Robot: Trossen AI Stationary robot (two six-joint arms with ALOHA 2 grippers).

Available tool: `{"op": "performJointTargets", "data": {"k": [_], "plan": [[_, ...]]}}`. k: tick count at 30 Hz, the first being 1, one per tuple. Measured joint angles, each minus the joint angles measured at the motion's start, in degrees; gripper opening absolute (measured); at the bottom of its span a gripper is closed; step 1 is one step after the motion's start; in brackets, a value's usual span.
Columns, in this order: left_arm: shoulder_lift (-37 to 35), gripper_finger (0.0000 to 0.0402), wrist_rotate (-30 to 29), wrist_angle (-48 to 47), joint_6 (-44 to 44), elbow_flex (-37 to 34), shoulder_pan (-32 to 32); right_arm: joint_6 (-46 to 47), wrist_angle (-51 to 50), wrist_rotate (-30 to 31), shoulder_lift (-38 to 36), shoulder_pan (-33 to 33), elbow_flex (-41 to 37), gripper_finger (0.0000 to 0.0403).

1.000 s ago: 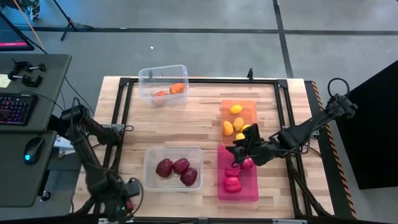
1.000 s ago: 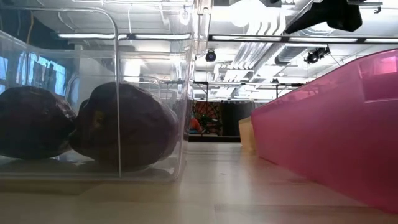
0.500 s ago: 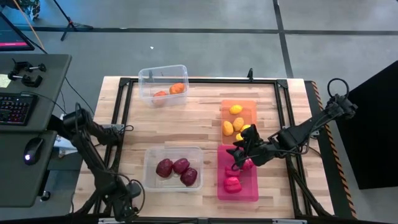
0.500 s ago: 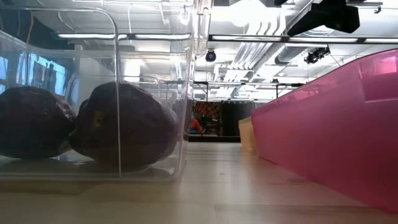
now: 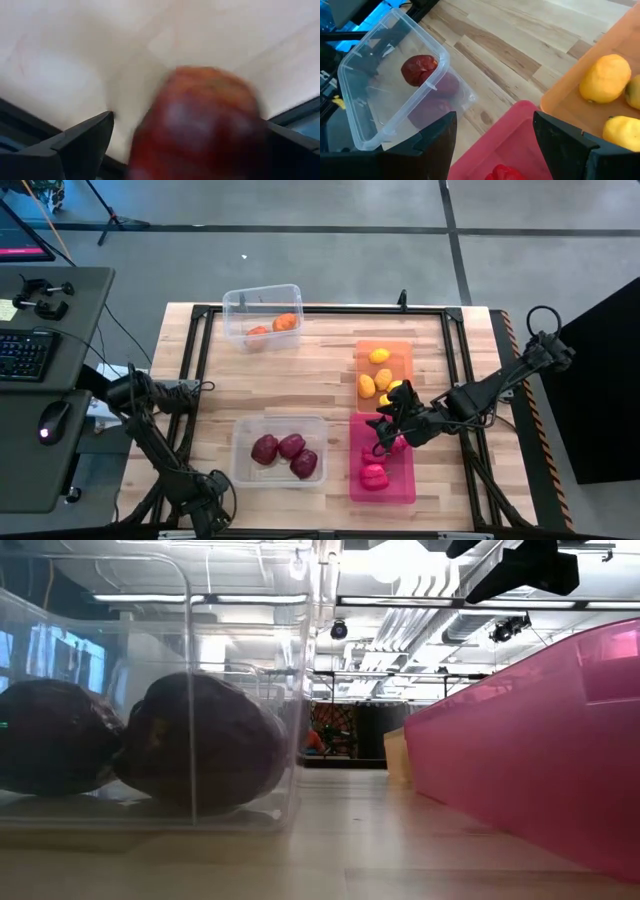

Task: Sort produce into baskets
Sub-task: Put the red apple into the bottom transparent bin

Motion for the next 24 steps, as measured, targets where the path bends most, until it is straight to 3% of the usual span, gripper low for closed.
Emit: {"op": "performJointTargets", "data": {"k": [9,14,18,21,24], "plan": [[0.5,0.0395,0.2,-1.5,3.6,0.2,0.0,0.0,-0.3,-1.1,0.0,0.0,0.0,0.0252],[0.6,0.0332,-1.4,-6.5,6.0,3.0,0.0,0.0,-0.3,-1.0,0.0,0.0,0.0,0.0252],[-1.0,0.0238,-7.8,-19.0,8.1,10.3,-0.6,0.2,-0.3,-1.2,0.0,0.0,0.0,0.0252],[-3.0,0.0227,-12.1,-26.5,11.9,15.6,-1.0,0.2,-0.3,-1.2,0.0,0.0,0.0,0.0252],[-6.2,0.0227,-20.4,-28.4,16.2,21.4,-2.1,0.2,-0.3,-0.8,0.0,0.0,0.0,0.0252]]}}
